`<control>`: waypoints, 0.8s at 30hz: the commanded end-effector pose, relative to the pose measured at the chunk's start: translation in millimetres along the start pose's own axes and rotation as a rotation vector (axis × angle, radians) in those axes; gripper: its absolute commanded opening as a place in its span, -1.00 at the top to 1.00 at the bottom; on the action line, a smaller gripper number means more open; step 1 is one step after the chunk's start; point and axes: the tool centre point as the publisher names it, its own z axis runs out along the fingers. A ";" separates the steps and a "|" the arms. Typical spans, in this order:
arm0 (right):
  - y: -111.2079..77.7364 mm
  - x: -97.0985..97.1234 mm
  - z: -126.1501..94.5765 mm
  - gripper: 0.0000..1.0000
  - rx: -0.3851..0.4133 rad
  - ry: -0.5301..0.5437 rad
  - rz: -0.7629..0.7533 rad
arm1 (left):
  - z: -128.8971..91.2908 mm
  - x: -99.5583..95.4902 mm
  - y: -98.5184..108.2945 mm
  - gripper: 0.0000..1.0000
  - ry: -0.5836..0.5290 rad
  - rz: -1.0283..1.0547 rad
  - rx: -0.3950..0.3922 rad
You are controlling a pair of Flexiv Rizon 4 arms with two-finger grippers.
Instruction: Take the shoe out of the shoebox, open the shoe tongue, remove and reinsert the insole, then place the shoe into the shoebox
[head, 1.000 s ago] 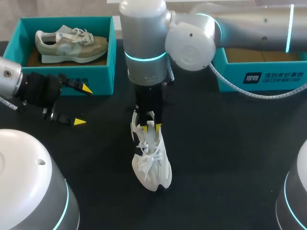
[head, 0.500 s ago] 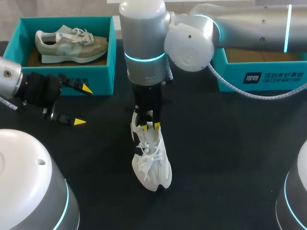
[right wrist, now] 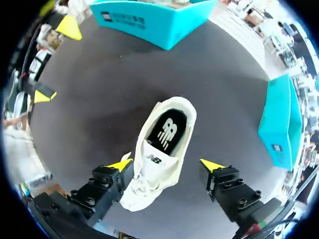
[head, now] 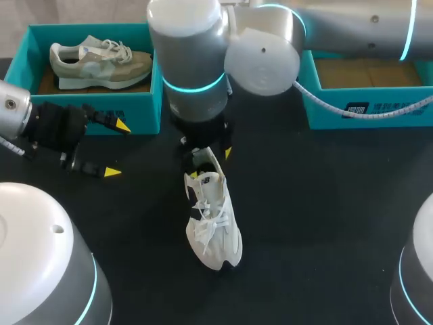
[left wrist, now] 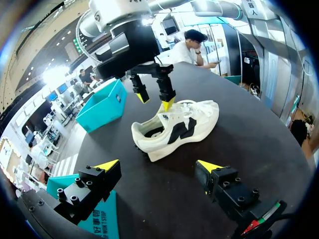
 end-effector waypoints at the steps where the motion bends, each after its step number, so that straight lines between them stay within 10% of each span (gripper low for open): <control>1: -4.2 4.3 -0.9 -1.00 -0.014 -0.015 -0.010 | -0.2 0.3 -0.1 -1.00 0.002 0.000 -0.002; 7: 23.8 4.6 3.8 -1.00 -0.141 -0.072 -0.508 | -0.2 0.3 -0.1 -1.00 0.002 0.000 -0.002; 13: 44.0 -15.7 2.4 -1.00 -0.067 -0.189 -0.948 | -0.2 0.3 -0.1 -1.00 0.002 0.000 -0.002; 24: 67.1 -29.2 45.1 -1.00 -0.017 -0.227 -1.175 | -0.2 0.3 -0.1 -1.00 0.002 0.000 -0.002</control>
